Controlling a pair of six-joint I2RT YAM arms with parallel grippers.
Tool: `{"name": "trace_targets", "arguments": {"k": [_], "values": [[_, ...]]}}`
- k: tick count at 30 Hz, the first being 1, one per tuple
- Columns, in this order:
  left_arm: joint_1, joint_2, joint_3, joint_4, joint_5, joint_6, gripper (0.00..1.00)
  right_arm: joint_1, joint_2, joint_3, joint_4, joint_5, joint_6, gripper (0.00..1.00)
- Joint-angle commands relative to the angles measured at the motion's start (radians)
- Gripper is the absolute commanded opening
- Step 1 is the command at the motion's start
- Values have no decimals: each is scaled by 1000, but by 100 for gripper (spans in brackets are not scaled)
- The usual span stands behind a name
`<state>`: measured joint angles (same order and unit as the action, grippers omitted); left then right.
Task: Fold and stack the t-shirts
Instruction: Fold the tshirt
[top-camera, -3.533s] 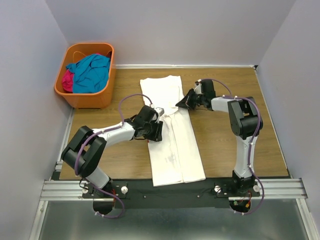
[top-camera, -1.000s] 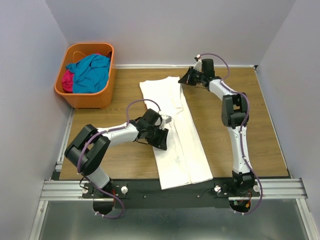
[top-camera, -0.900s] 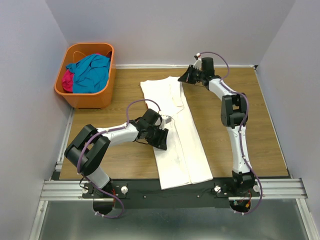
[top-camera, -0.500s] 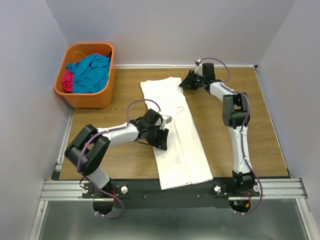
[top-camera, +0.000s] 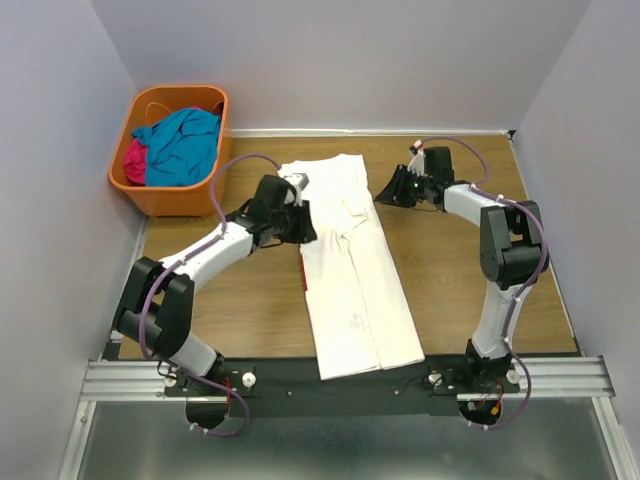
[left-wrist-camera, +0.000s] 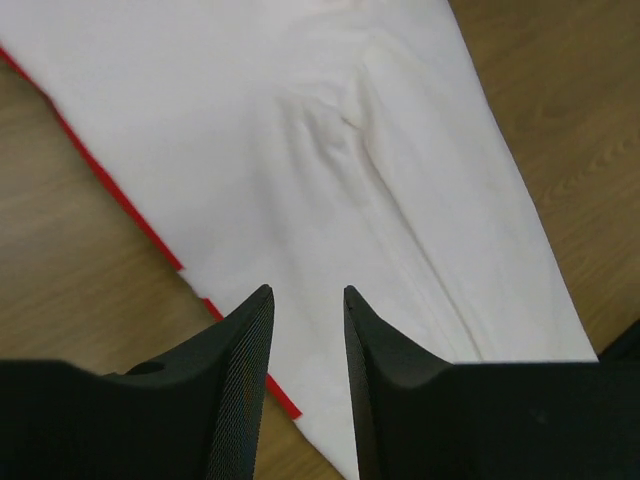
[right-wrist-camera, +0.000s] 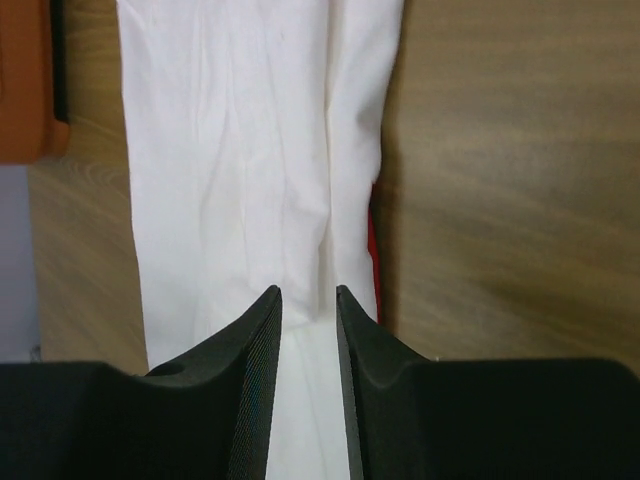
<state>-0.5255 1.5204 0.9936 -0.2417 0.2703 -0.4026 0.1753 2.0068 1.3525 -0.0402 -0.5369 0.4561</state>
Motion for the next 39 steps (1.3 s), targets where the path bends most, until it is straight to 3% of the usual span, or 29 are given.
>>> {"name": "trace_targets", "arguments": {"k": [1,13,23,29,33,39], "values": [[105,61,22,90,-17,-41,40,3,-32,-127,-18,-35,58,35],[136,497,408,58,-66,31,33,4,-85,-377,31,-8,104,34],[134,852,851,-86,-52,45,33,1,-183,-487,31,152,145,34],[136,1004,1079,-148,-25,47,33,1,-258,-486,31,127,115,34],[139,1043,1171,-130,30,36,34,1,-307,-457,22,72,90,36],[154,884,1081,-16,32,18,43,33,-329,-351,17,35,75,41]]}}
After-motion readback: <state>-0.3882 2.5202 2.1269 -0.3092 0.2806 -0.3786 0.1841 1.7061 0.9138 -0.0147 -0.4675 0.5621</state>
